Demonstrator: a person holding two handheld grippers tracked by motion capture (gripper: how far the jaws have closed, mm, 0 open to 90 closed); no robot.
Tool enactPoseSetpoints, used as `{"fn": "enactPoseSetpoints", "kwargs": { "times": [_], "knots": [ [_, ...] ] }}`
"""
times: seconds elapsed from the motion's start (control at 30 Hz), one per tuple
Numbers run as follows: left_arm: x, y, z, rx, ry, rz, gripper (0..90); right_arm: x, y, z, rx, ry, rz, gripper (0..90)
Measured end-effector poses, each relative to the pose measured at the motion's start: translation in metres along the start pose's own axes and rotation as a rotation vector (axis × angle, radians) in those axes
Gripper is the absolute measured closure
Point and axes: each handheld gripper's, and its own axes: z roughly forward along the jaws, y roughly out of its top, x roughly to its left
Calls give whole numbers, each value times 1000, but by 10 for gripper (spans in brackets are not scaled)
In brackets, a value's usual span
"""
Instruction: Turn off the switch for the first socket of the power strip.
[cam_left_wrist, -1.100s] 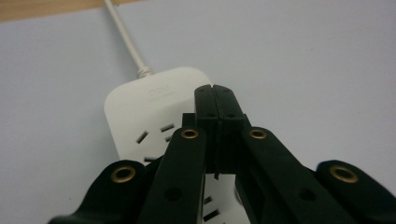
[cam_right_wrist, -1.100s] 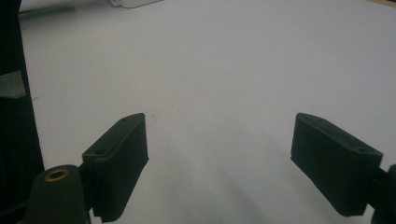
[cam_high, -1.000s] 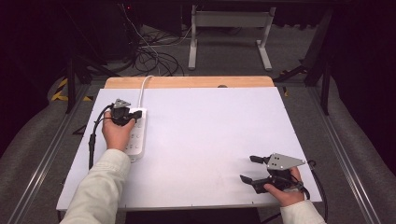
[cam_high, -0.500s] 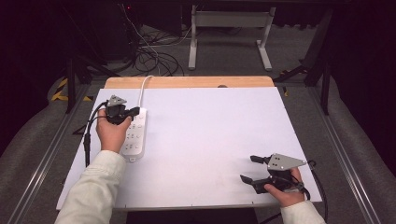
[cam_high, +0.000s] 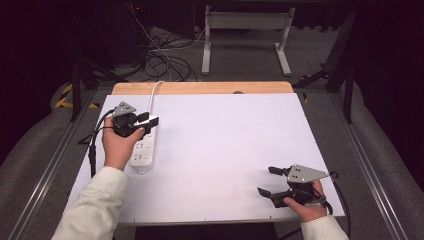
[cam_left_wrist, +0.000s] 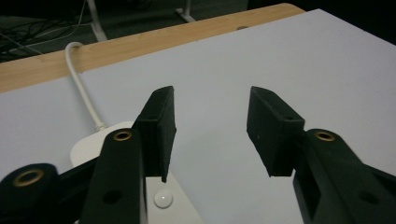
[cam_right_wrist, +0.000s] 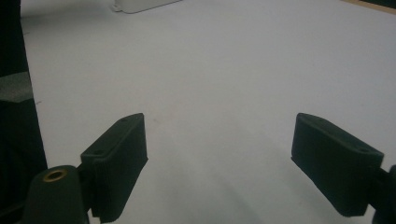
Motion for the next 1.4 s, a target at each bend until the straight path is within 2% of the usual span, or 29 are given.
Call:
{"fn": "enactPoseSetpoints", "kwargs": {
  "times": [0.03, 0.23, 0.4, 0.57, 0.73, 0.83, 0.93, 1.07, 1.17, 1.23, 1.27, 1.4],
  "knots": [
    [-1, 0, -3, -2, -7, 8, 468, 0, 0, 0, -1, 0, 0, 190],
    [-13, 3, -22, -35, -69, 22, 425, 0, 0, 0, -1, 0, 1, 189],
    [-24, 4, -35, -53, -99, 49, 379, 0, 0, 0, -3, 0, 1, 187],
    [-36, 2, -45, -58, -130, 86, 344, 0, 1, 0, -3, 1, 0, 187],
    [-48, 1, -51, -61, -136, 125, 328, 0, 1, 0, -1, 0, -1, 186],
    [-54, 1, -55, -73, -168, 116, 311, 1, 1, 0, -3, 2, -1, 185],
    [-58, 0, -58, -83, -188, 138, 286, 1, 1, 0, -4, 2, 0, 185],
    [-64, -5, -62, -111, -199, 164, 270, 1, 1, 0, -1, 2, -3, 184],
    [-67, -13, -64, -110, -213, 187, 270, 1, 1, -1, -2, 2, -2, 182],
    [-68, -20, -63, -115, -246, 169, 267, 1, 1, -1, -1, -1, -1, 181],
    [-68, -24, -63, -114, -249, 174, 267, 1, 1, -1, 0, -1, 0, 179],
    [-75, -37, -60, -113, -278, 153, 262, 1, 1, 0, 3, -1, -2, 178]
  ]
}}
